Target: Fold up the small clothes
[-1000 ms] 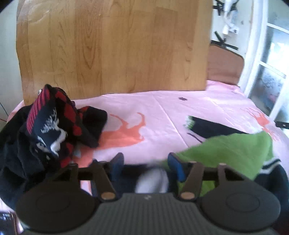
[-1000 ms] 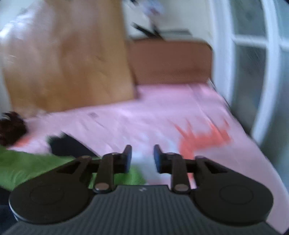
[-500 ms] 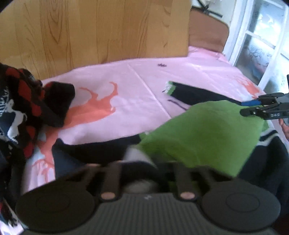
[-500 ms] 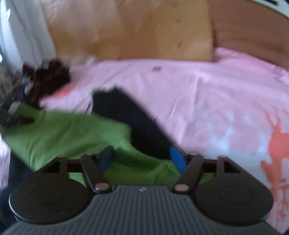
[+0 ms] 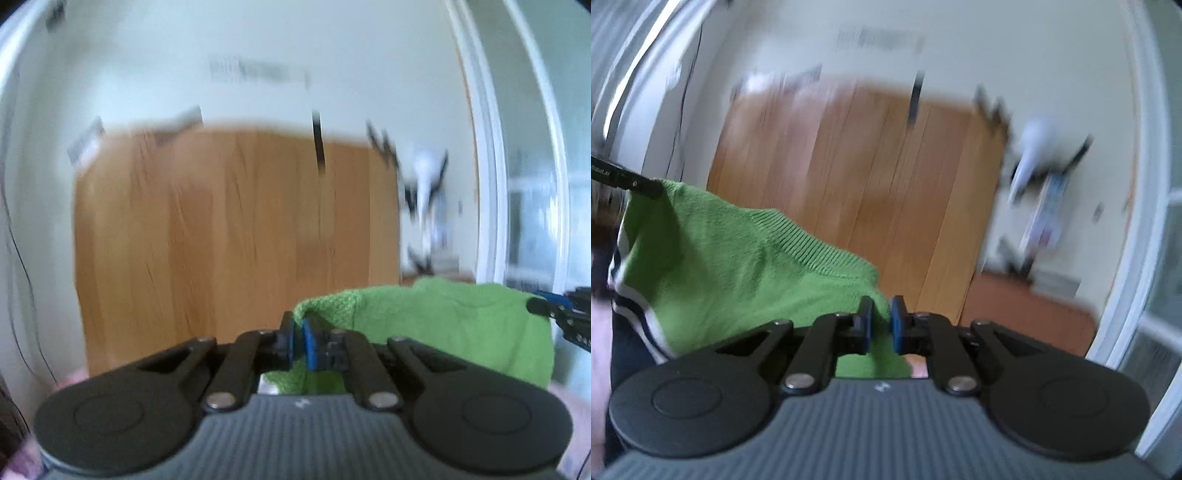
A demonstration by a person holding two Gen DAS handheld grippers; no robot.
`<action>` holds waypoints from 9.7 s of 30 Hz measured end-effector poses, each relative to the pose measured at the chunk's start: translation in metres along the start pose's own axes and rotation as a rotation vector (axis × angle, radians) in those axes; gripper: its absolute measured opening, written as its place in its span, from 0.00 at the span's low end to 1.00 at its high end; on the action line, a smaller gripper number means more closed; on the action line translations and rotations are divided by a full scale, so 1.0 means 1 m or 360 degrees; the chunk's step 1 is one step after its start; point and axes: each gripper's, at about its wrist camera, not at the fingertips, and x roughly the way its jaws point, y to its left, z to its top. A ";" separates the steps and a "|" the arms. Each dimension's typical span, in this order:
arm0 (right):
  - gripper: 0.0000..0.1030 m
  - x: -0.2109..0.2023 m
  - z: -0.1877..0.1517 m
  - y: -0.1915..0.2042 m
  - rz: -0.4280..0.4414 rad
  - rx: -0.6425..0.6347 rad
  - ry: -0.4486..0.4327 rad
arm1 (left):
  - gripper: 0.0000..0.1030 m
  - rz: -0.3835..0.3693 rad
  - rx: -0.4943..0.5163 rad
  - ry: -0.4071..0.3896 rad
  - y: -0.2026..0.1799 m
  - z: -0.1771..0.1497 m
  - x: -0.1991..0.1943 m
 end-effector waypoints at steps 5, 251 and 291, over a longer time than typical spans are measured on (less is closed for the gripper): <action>0.13 -0.040 0.048 -0.004 -0.0133 -0.0061 -0.0403 | 0.05 0.0059 -0.0019 -0.0292 -0.016 0.039 -0.051; 0.42 0.532 -0.147 0.022 0.0258 0.0301 0.1110 | 0.09 0.0273 -0.0534 0.0912 0.068 -0.173 0.307; 0.48 0.354 -0.138 0.062 0.0676 0.0023 0.0797 | 0.28 0.0314 -0.0691 0.0817 0.105 -0.168 0.288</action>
